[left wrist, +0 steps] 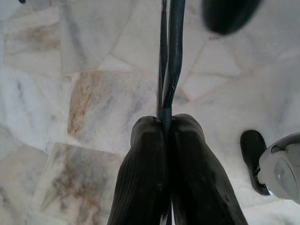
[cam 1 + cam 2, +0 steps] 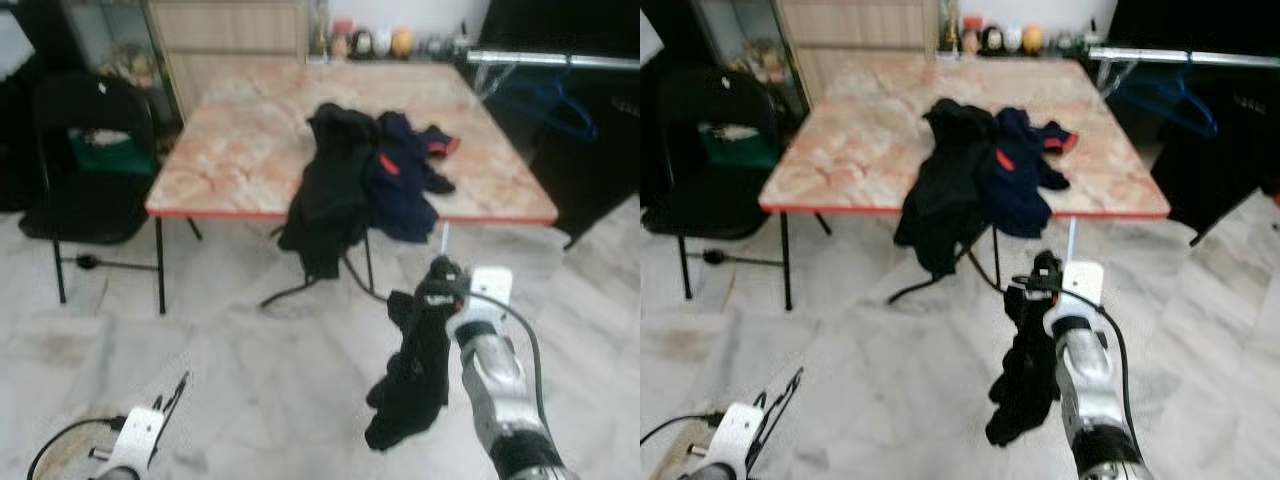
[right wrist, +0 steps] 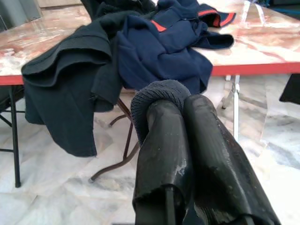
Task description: Hang hanger
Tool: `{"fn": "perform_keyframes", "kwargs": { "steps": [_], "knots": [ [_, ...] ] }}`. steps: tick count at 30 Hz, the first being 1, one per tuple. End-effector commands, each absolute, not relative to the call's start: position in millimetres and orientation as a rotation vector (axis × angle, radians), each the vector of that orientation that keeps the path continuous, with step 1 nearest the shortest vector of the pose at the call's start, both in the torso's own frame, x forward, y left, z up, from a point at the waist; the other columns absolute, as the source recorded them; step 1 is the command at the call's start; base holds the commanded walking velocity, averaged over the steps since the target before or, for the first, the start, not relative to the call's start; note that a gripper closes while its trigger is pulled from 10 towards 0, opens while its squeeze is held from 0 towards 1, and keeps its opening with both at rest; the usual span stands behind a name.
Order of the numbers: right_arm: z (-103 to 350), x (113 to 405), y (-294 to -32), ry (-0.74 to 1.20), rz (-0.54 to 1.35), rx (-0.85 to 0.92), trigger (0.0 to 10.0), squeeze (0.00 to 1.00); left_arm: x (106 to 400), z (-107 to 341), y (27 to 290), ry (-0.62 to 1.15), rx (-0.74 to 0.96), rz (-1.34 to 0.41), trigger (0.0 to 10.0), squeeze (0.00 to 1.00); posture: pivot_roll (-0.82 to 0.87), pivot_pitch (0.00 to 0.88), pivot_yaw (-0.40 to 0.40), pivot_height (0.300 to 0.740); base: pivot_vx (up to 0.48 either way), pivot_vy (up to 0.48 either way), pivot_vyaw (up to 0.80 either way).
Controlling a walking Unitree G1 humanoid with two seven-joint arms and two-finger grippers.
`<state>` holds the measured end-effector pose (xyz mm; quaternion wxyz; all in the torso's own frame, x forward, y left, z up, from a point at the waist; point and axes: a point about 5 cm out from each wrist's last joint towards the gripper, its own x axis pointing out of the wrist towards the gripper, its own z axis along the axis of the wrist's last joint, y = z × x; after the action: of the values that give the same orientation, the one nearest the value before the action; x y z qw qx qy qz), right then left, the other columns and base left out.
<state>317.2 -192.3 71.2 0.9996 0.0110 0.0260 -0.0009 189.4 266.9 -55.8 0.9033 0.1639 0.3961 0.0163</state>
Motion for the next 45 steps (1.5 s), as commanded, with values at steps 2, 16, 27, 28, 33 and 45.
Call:
{"fn": "perform_keyframes", "kwargs": {
  "steps": [2, 16, 27, 28, 33, 45],
  "knots": [
    [88, 323, -198, -0.020, -0.010, -0.004, 10.0, 0.00, 189, -57, 262, 0.802, 0.314, 0.025, 10.0, 0.00, 0.04, 0.000, -0.002, 0.719, 0.000, 0.000, 0.00],
    [227, 351, -183, -0.494, 0.021, -0.126, 10.0, 0.00, 191, -56, 261, 0.780, 0.288, 0.042, 10.0, 0.00, 0.02, 0.000, 0.011, 0.719, 0.000, 0.000, 0.00],
    [259, 349, -165, -0.591, 0.080, -0.148, 10.0, 0.00, 190, -57, 262, 0.779, 0.285, 0.053, 10.0, 0.00, 0.03, 0.000, 0.011, 0.719, 0.300, 0.000, 0.00],
    [261, 349, -165, -0.594, 0.079, -0.147, 10.0, 0.00, 190, -57, 262, 0.782, 0.285, 0.054, 10.0, 0.00, 0.03, 0.000, 0.012, 0.719, 0.480, 0.000, 0.00],
    [264, 347, -163, -0.589, 0.079, -0.147, 10.0, 0.00, 186, -59, 263, 0.798, 0.283, 0.057, 10.0, 0.00, 0.03, 0.000, 0.013, 0.719, 0.480, 0.000, 0.00],
    [282, 343, -156, -0.639, 0.098, -0.166, 10.0, 0.00, 176, -65, 266, 0.852, 0.277, 0.069, 10.0, 0.00, 0.03, 0.000, 0.015, 0.719, 0.480, 0.000, 0.00]
  ]
}}
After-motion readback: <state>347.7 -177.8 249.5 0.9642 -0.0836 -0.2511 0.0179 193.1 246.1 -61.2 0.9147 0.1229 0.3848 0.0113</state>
